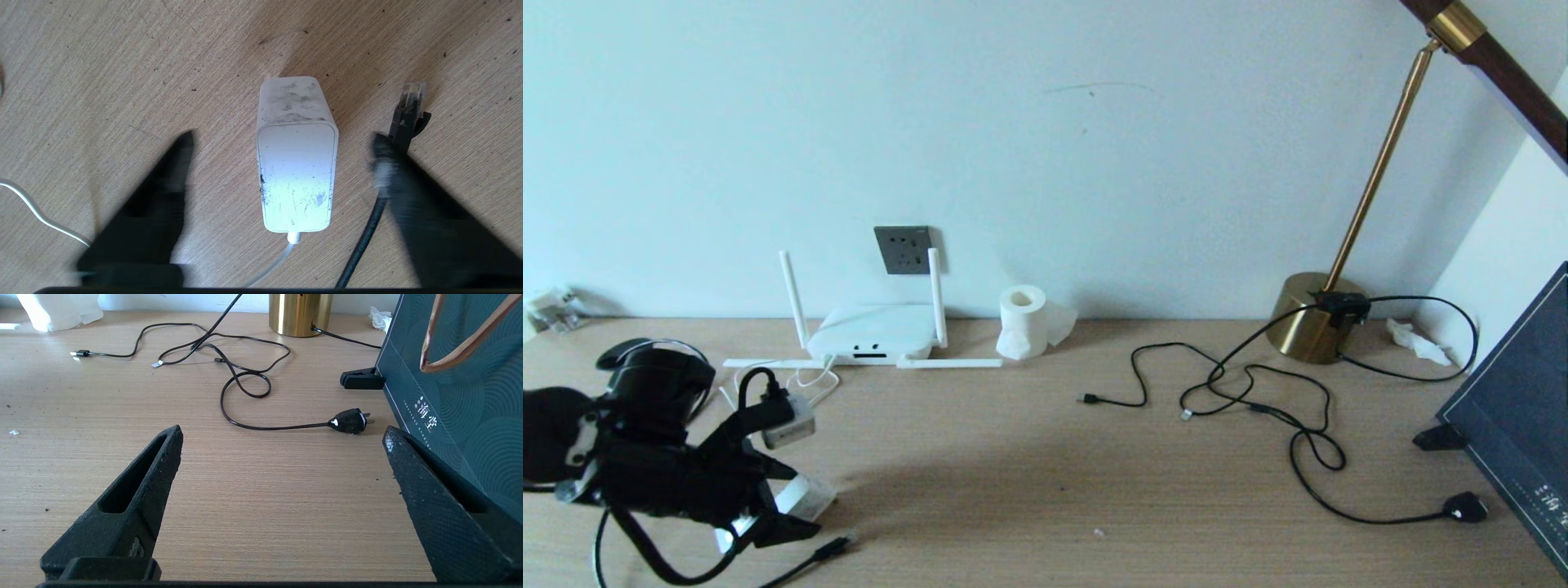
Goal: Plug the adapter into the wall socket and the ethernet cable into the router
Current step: Pick up plug
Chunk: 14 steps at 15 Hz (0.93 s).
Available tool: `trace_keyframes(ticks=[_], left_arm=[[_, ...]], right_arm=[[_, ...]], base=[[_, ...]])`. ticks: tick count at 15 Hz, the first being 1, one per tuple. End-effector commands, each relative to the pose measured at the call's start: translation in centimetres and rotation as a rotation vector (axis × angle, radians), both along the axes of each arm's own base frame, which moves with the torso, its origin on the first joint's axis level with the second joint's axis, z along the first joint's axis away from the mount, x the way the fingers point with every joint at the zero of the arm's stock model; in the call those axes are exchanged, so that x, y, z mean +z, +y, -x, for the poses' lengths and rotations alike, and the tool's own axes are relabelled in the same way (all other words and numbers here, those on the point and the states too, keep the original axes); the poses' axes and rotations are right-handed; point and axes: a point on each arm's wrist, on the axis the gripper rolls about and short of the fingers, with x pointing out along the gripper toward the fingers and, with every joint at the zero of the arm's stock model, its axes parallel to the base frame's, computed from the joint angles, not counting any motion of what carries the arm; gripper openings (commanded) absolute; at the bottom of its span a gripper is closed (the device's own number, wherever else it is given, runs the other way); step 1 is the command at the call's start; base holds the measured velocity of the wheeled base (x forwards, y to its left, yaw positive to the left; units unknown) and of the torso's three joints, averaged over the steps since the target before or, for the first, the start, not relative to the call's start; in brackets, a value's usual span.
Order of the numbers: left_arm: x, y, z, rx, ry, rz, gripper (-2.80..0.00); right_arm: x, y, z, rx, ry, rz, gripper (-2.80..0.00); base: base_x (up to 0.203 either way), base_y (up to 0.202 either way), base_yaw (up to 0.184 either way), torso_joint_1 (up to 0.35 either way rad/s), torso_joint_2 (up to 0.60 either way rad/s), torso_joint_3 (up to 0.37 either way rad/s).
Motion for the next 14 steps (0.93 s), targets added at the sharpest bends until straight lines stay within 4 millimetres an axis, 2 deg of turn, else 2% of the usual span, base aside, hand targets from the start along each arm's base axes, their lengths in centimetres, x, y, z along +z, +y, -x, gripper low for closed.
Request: trace_keyframes(ticks=[1,10,12,14], left_arm=[[-0.1,0.0,0.0,-0.005,0.006,0.0,-2.8],[-0.6,-0.2,1.1,-0.005,0.029,0.014,-2.8],[0.1,-0.4,1.5,-0.019,-0.026,0.058,-2.8],[1.8,-0.8,2.1,-0.005,-0.082,0.209,-2.8]], right_arm=[[0.0,0.0,0.0,0.001,0.0,0.0,0.0],[0.0,0.0,0.0,0.001,0.001,0.0,0.0],[0.0,0.0,0.0,0.001,-0.001,0.0,0.0],[0.0,0.0,0.0,0.001,0.0,0.0,0.0]], base=[[0.0,0.0,0.0,0.0,0.0,0.0],[0.0,0.0,0.0,0.0,0.0,0.0],[0.0,0.0,0.0,0.0,0.0,0.0],[0.0,0.0,0.0,0.0,0.0,0.0]])
